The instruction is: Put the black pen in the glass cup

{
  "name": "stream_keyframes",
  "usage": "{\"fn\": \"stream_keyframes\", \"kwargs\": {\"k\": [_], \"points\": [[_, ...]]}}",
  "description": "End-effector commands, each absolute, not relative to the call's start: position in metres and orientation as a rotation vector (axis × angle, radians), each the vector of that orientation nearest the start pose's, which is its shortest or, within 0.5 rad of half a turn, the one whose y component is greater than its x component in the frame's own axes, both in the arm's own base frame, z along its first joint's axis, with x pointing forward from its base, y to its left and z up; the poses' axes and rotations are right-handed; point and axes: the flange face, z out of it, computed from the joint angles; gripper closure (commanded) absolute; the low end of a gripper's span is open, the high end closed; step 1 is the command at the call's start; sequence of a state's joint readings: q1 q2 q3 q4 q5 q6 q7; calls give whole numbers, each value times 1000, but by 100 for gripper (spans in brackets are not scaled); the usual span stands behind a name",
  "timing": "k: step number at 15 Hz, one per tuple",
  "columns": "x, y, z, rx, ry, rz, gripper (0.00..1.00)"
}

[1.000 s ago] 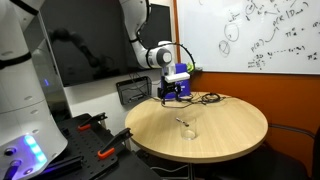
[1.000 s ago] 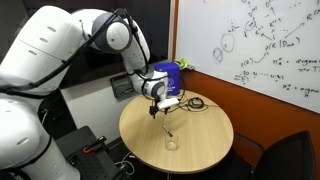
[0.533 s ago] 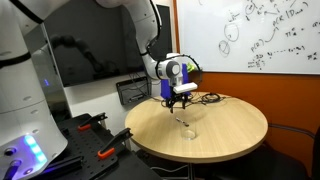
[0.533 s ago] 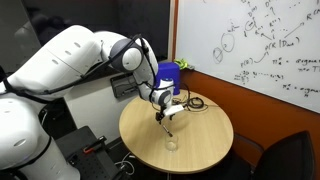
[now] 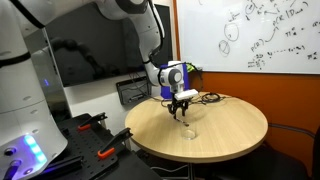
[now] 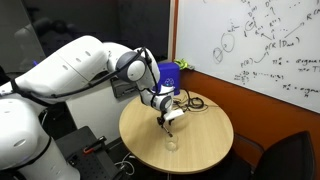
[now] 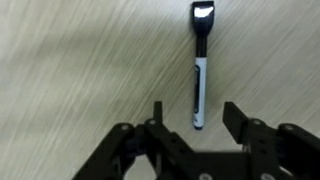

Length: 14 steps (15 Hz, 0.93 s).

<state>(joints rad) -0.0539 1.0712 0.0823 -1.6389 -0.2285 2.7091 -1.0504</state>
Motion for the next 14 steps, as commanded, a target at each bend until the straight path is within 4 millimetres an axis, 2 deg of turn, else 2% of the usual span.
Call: {"fn": "stream_keyframes", "kwargs": {"k": [1,5,6,8,9,14], "points": [[648,21,-13,-2610,-1812,40,63],[648,15,-20,-2619,-1800,54,94],[649,15,-19,-2623,-1797,55,99],[649,14,-17,-2625,-1780,65,100],[648,14,-15,-2607,-1781,76,97],[642,12,11,-2296,-1935,152,97]]}}
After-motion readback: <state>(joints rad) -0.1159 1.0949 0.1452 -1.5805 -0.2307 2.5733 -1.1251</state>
